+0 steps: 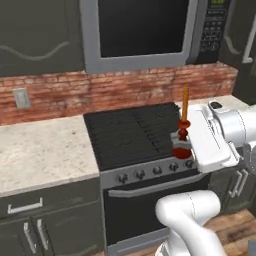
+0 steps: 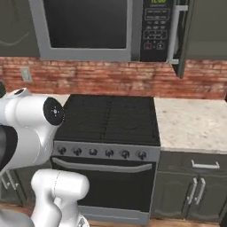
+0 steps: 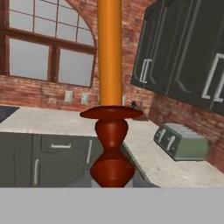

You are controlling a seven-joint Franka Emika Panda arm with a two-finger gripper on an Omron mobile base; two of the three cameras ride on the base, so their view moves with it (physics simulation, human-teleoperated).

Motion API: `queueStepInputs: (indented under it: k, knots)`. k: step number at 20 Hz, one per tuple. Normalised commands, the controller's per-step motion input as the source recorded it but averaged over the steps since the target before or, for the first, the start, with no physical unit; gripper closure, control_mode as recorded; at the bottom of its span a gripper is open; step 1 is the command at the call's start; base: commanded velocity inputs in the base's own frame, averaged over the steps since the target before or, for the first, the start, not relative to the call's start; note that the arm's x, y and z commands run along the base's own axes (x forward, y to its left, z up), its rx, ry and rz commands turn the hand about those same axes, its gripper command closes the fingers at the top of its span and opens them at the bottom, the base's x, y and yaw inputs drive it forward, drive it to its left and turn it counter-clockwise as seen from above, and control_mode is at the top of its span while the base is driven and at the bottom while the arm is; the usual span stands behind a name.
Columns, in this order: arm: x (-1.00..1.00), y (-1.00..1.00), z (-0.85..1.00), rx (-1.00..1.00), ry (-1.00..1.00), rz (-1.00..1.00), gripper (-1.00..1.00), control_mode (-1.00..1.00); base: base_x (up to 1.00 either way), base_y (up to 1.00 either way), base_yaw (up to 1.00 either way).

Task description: Get the candle and the beer from the cabinet and move them to the dining counter.

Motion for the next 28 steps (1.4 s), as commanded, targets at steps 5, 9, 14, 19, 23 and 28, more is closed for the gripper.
queueStepInputs:
  k: [5,9,14,19,23,28]
  knots:
    - [0.00,0.00,0.00,0.00,0.00,0.00,1.00,1.00,-0.03,0.33,0.61]
    - [0.00,0.00,0.00,0.00,0.00,0.00,1.00,1.00,0.00,0.07,0.68]
    - [0.00,0.00,0.00,0.00,0.00,0.00,1.00,1.00,0.00,0.08,0.70]
    - [0.00,0.00,0.00,0.00,0.00,0.00,1.00,1.00,0.00,0.11,0.69]
    - [0.00,0.00,0.00,0.00,0.00,0.00,1.00,1.00,0.00,0.12,0.68]
    - [0.00,0.00,0.00,0.00,0.00,0.00,1.00,1.00,0.00,0.06,0.70]
